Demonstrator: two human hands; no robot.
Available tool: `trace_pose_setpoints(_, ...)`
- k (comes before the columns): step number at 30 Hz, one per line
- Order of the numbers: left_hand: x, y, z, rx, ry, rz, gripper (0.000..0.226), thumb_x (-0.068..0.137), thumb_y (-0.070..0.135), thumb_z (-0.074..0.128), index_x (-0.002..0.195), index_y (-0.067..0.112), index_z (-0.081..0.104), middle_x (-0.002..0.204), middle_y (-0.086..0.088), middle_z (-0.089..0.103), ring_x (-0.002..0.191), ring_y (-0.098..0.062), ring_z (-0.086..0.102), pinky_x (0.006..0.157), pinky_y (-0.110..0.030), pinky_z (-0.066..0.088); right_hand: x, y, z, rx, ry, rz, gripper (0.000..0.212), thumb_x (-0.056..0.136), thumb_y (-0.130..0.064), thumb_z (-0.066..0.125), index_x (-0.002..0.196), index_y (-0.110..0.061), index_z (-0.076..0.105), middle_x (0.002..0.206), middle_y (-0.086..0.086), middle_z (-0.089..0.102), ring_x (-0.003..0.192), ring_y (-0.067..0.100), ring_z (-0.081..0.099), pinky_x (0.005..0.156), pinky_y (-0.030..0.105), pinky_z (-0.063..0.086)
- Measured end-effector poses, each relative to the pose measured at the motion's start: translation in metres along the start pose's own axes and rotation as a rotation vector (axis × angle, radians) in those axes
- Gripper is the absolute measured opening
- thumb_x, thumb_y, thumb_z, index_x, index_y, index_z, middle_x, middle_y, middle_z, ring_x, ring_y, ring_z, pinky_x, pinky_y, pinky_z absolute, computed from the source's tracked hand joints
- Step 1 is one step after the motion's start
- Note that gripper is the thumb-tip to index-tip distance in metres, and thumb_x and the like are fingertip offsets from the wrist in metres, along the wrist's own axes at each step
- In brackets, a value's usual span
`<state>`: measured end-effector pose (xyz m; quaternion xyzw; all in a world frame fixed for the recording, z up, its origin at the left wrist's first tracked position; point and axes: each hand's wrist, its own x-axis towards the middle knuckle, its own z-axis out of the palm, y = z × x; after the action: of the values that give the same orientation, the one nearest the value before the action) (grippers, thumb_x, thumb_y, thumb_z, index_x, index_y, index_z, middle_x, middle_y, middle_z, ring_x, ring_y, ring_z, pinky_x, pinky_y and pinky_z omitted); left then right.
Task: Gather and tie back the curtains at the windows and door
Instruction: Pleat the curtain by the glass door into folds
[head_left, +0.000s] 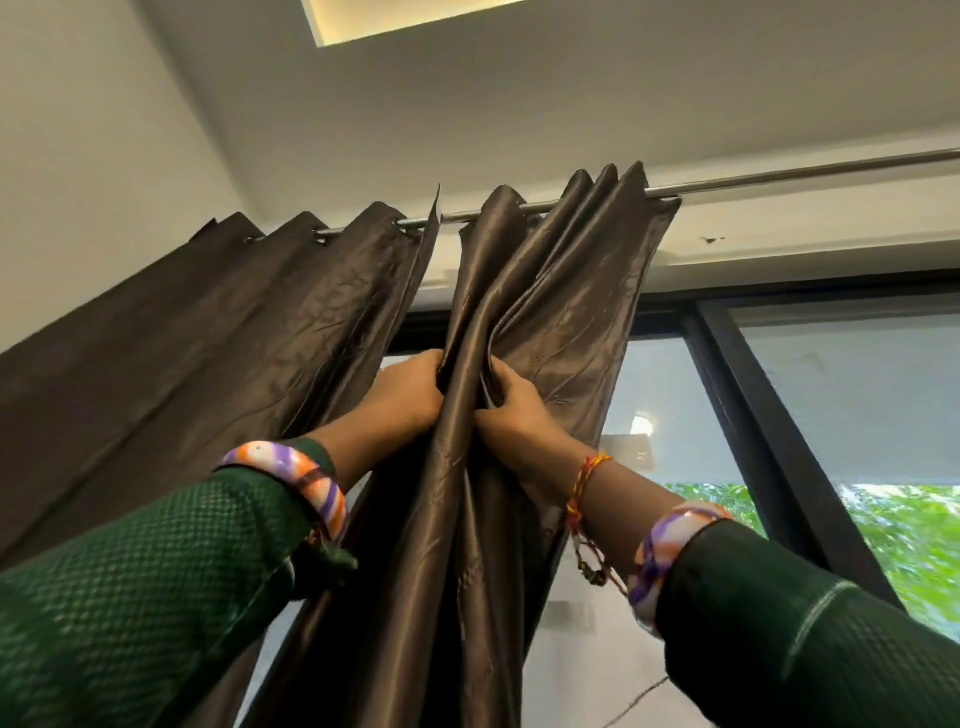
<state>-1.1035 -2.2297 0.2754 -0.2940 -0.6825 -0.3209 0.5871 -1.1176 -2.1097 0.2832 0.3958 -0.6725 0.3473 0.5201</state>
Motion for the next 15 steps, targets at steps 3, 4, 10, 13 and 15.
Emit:
trace_pose_setpoints(3, -0.001, 0.023, 0.01, 0.08, -0.011, 0.042, 0.039, 0.084, 0.017, 0.062, 0.121, 0.009, 0.055, 0.12, -0.016, 0.06, 0.112, -0.031, 0.055, 0.097, -0.04, 0.044, -0.013, 0.007, -0.025, -0.053, 0.011, -0.005, 0.057, 0.071, 0.001, 0.06, 0.124, -0.018, 0.056, 0.116, 0.008, 0.065, 0.112, 0.023, 0.059, 0.1, 0.045, 0.046)
trace_pose_setpoints(4, 0.0, 0.035, 0.016, 0.094, -0.008, 0.046, 0.038, 0.084, 0.016, 0.06, 0.121, 0.01, 0.055, 0.12, -0.016, 0.06, 0.112, -0.033, 0.055, 0.097, -0.041, 0.044, -0.019, 0.008, -0.038, -0.071, 0.009, -0.002, 0.059, 0.069, -0.002, 0.06, 0.125, -0.02, 0.056, 0.116, 0.007, 0.066, 0.112, 0.023, 0.06, 0.1, 0.045, 0.047)
trace_pose_setpoints(10, 0.004, 0.132, 0.056, 0.023, 0.022, 0.025, 0.033, 0.085, 0.01, 0.052, 0.118, 0.01, 0.057, 0.122, -0.019, 0.057, 0.113, -0.036, 0.053, 0.094, -0.038, 0.044, -0.057, 0.005, -0.139, -0.157, -0.017, 0.043, 0.058, 0.074, 0.008, 0.061, 0.125, -0.019, 0.055, 0.115, 0.006, 0.066, 0.112, 0.02, 0.059, 0.101, 0.043, 0.046)
trace_pose_setpoints(13, 0.007, 0.182, 0.073, -0.067, -0.005, 0.015, 0.033, 0.087, 0.013, 0.053, 0.12, 0.01, 0.057, 0.126, -0.018, 0.056, 0.115, -0.036, 0.051, 0.097, -0.038, 0.043, -0.076, -0.003, -0.202, -0.195, -0.014, 0.078, 0.052, 0.071, 0.001, 0.067, 0.118, -0.021, 0.058, 0.111, 0.007, 0.068, 0.109, 0.021, 0.062, 0.098, 0.045, 0.048)
trace_pose_setpoints(15, 0.008, 0.218, 0.089, -0.13, -0.019, 0.032, 0.031, 0.087, 0.016, 0.055, 0.117, 0.011, 0.059, 0.125, -0.016, 0.057, 0.114, -0.033, 0.053, 0.098, -0.039, 0.044, -0.087, -0.009, -0.248, -0.216, -0.001, 0.093, 0.048, 0.071, 0.001, 0.066, 0.113, -0.02, 0.059, 0.108, 0.009, 0.068, 0.105, 0.023, 0.063, 0.094, 0.047, 0.05)
